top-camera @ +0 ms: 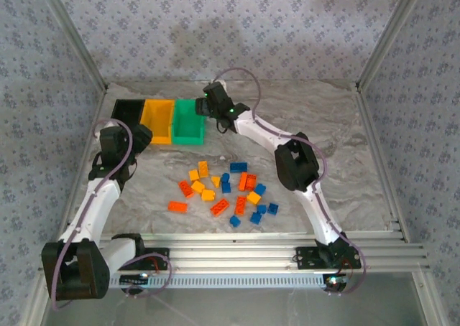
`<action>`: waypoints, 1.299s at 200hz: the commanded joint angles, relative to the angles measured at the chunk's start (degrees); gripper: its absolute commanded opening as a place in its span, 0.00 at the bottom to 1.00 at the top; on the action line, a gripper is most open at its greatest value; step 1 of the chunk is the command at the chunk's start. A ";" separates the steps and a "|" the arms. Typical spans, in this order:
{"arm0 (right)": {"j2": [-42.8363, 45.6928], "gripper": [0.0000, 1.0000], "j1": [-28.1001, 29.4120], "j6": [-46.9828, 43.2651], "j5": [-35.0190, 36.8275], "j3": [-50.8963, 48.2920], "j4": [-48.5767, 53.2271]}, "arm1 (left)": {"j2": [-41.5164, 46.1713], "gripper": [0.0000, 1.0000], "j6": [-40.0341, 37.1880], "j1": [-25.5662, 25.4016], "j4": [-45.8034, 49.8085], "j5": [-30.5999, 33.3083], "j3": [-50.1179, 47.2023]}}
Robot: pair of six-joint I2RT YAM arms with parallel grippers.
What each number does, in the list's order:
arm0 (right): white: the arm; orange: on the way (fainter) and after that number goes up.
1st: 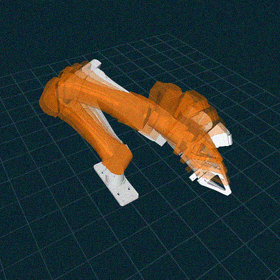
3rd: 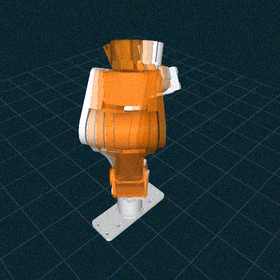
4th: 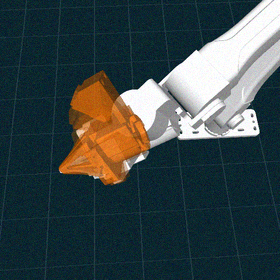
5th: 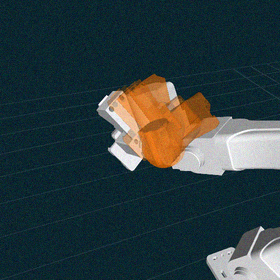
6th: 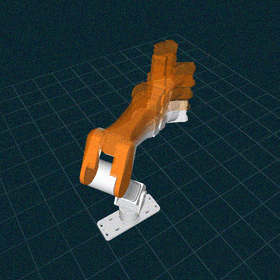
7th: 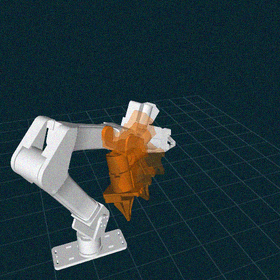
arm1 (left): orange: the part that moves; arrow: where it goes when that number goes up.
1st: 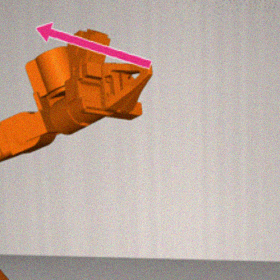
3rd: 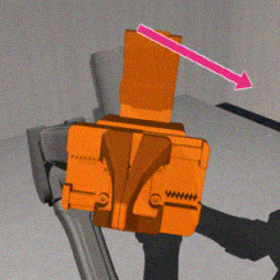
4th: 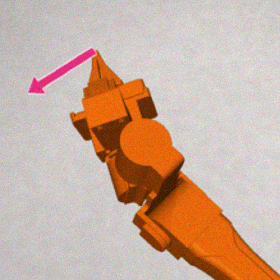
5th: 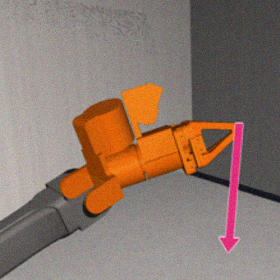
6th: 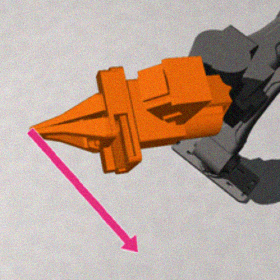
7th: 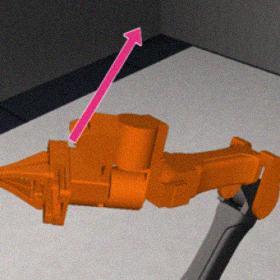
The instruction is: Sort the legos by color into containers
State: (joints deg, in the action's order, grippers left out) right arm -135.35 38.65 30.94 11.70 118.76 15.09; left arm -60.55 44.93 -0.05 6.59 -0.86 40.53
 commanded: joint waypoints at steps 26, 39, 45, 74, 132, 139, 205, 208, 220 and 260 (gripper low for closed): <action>-5.06 0.76 -0.49 7.47 -7.99 4.45 5.39 | -0.69 0.86 -1.29 -1.17 1.25 -1.53 3.00; -5.70 0.76 -0.57 7.65 -9.64 4.42 4.22 | -0.79 0.86 -1.33 -1.55 0.99 -1.59 2.95; -6.02 0.76 -0.49 7.58 -10.38 4.54 3.81 | -0.86 0.86 -1.26 -1.78 0.88 -1.60 2.89; -6.68 0.76 -0.11 7.70 -11.70 4.55 3.01 | -1.14 0.85 -1.34 -2.35 1.04 -1.61 2.93; -0.59 1.00 0.50 5.97 -12.44 -7.66 -11.61 | -0.62 0.85 -1.29 -2.86 1.23 -2.13 3.13; 0.56 1.00 0.60 5.81 -12.18 -9.62 -13.62 | -0.62 0.85 -1.33 -2.95 1.14 -2.04 3.07; 4.36 1.00 1.55 5.62 -10.80 -14.37 -15.53 | -5.41 0.75 -2.55 -3.49 2.82 -0.38 6.81; 4.77 1.00 1.59 5.60 -10.34 -14.80 -15.99 | -6.02 0.74 -2.94 -3.61 3.08 -0.29 7.27; 6.06 1.00 1.57 5.62 -9.29 -16.44 -16.59 | -9.21 0.68 -4.93 -4.64 3.91 0.39 10.08; 14.57 1.00 0.58 4.65 -8.35 -28.08 -24.88 | -22.05 0.60 -13.21 -10.16 9.84 10.10 21.33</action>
State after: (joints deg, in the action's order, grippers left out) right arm -127.94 39.94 37.50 1.45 96.92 -3.22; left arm -77.14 38.24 -7.77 12.32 2.52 55.55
